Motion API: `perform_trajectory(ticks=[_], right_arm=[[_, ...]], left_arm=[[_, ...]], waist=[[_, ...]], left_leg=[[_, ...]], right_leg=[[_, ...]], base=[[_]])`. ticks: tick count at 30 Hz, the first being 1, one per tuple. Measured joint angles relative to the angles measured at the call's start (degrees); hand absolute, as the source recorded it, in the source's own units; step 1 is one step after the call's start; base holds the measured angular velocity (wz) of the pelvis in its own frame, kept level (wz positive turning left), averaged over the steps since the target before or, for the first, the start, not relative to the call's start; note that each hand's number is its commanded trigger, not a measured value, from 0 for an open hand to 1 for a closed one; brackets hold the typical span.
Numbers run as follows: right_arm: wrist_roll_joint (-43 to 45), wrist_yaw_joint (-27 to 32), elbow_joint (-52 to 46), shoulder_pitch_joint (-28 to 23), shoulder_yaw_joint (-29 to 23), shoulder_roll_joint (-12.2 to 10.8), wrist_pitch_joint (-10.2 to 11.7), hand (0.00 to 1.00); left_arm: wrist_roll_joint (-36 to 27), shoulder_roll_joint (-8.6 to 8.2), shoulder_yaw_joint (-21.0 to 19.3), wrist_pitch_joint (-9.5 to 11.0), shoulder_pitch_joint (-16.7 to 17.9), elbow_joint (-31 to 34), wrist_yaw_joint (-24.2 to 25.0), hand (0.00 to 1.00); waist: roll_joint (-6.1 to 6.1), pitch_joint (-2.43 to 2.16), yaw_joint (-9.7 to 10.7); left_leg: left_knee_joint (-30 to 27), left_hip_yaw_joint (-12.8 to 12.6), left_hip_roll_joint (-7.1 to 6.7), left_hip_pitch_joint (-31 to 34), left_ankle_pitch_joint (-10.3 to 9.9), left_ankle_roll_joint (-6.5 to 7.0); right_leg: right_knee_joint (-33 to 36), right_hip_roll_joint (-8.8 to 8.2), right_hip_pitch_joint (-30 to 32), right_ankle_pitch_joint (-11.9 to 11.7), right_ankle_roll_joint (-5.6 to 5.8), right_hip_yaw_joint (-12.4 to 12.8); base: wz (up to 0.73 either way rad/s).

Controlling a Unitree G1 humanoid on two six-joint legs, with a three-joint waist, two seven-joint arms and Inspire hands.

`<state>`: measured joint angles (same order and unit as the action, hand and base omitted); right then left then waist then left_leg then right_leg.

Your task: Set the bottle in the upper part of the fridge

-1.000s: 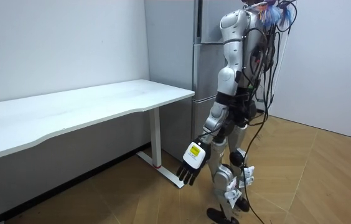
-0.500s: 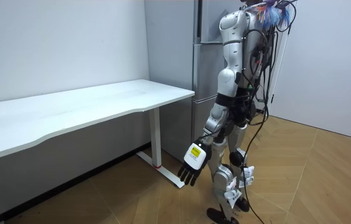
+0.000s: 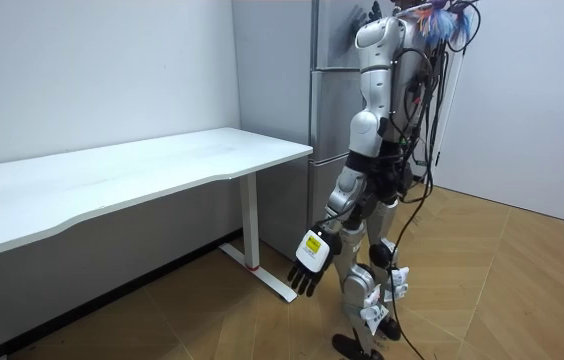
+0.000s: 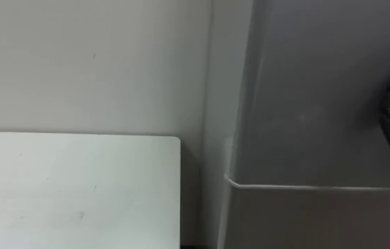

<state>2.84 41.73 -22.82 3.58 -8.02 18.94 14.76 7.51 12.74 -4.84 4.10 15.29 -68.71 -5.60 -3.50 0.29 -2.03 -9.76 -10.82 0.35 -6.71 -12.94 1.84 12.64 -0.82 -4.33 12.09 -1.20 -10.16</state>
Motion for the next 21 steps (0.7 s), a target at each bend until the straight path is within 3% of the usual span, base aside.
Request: perform_trajectory(ticks=[10, 13, 14, 19, 21], right_arm=[[2.0, -0.7, 1.8, 1.3, 0.5, 0.0, -1.2, 0.0], [2.7, -0.8, 2.8, 2.1, 0.6, 0.0, -1.7, 0.0], [3.0, -0.8, 3.1, 2.1, 0.7, 0.0, -1.7, 0.0], [4.9, -0.8, 6.7, 2.9, 0.8, 1.1, -1.6, 0.0], [5.0, -0.8, 7.3, 3.4, 1.1, 1.2, -1.7, 0.0]], left_arm=[[0.0, 0.15, 3.2, -1.6, -0.1, 1.4, 0.1, 0.0], [0.0, 0.18, 3.3, -1.9, -0.1, 1.8, 1.1, 0.0], [0.0, 0.18, 3.3, -2.0, -0.1, 1.9, 1.3, 0.0], [0.0, 0.24, 3.3, -2.6, -0.7, 1.9, 2.3, 0.0], [0.0, 0.24, 3.3, -3.0, -0.8, 1.9, 2.5, 0.0]], waist=[[0.26, 0.14, 0.1], [-0.22, 0.28, 0.1], [0.35, 0.25, 0.1], [-0.55, 0.18, 0.1], [0.33, 0.06, 0.2]], left_leg=[[-0.3, 0.1, -0.17, 0.0, 0.0, 0.0], [-0.5, 0.1, -0.13, 0.2, 0.0, 0.0], [-0.5, 0.2, -0.07, 0.2, 0.0, 0.0], [-0.8, 0.7, -0.09, 0.3, 0.0, 0.01], [-0.9, 0.7, -0.05, 0.4, 0.0, 0.01]], right_leg=[[0.0, -0.01, 0.1, 0.0, -0.01, 0.0], [0.0, -0.09, 0.3, -0.1, -0.08, -0.2], [-0.1, -0.1, 0.4, -0.1, -0.09, -0.3], [0.0, -0.18, 0.3, -0.3, -0.12, -0.7], [0.0, -0.14, 0.3, -0.5, -0.18, -0.7]], base=[[0.0], [0.0], [0.03], [0.03], [0.0]])
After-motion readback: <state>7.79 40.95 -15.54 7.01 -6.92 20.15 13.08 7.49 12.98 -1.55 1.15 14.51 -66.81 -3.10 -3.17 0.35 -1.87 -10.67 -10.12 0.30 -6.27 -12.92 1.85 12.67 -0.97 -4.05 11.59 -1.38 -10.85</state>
